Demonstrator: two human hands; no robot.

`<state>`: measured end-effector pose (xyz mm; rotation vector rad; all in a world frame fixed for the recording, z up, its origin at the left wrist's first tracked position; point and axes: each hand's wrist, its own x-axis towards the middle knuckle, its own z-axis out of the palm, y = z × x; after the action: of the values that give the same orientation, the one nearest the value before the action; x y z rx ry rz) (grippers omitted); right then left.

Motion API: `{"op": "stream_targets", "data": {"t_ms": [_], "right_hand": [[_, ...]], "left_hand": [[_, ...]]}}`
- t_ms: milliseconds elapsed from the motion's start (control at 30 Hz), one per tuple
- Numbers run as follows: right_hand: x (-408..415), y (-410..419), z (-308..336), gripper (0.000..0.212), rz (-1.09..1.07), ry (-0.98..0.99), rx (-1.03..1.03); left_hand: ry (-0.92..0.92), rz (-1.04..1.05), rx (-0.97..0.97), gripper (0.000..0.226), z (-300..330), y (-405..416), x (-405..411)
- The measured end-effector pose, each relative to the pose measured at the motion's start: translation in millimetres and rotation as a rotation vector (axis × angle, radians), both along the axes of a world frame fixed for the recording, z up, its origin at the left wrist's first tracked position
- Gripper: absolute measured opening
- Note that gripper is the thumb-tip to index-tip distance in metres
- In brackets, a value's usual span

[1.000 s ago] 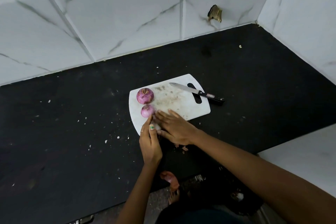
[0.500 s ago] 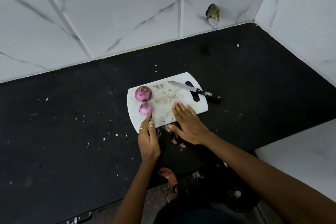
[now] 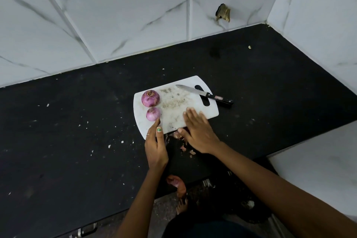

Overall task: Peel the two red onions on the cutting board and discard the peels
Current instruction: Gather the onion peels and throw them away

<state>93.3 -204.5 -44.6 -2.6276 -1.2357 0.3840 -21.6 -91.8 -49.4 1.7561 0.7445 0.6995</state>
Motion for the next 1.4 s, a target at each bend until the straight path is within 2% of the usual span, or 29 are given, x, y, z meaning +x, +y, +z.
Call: {"op": "stream_targets", "data": {"t_ms": [67,133,200,300,367,467,567,733,900,1000,1100,1200,1300,1400], "right_hand": [[-12,0,2,0.081,0.114,0.065,0.055],[-18,-2,8,0.064,0.151,0.189,0.183],[-21,-8,13,0.042,0.069,0.267,0.385],[-17,-13,15,0.020,-0.097,0.062,0.634],[-10,-16,11,0.017,-0.161,-0.067,0.601],[3,-21,1,0.021,-0.178,-0.185,0.464],[9,-23,-4,0.024,-0.151,-0.241,0.423],[21,-15,-4,0.029,-0.169,-0.219,0.414],[31,-5,-3,0.026,-0.162,-0.184,0.373],[29,-5,-1,0.021,-0.217,-0.172,0.433],[17,-16,-4,0.030,-0.462,-0.114,0.481],[-1,-28,-6,0.058,-0.591,0.012,0.268],[-24,-27,-11,0.090,-0.426,0.032,0.089],[-46,-15,-9,0.092,-0.206,0.105,0.084]], "left_hand": [[0.007,-0.001,0.004,0.065,0,0,0],[0.012,-0.006,0.008,0.065,2,0,-2],[0.015,-0.015,0.027,0.062,3,0,-3],[0.104,-0.031,0.077,0.045,3,4,-4],[0.181,-0.051,0.159,0.031,0,9,-6],[0.256,-0.082,0.298,0.032,-5,14,-10],[0.294,-0.089,0.388,0.028,-9,19,-10],[0.293,-0.097,0.442,0.026,-10,28,-5],[0.299,-0.097,0.442,0.026,-9,36,7],[0.300,-0.105,0.440,0.026,-6,37,7],[0.253,-0.058,0.348,0.027,0,27,-2],[0.153,-0.007,0.172,0.045,2,14,-20],[0.049,0.025,0.010,0.061,0,1,-36],[0.026,0.021,-0.050,0.066,-2,-6,-42]]}}
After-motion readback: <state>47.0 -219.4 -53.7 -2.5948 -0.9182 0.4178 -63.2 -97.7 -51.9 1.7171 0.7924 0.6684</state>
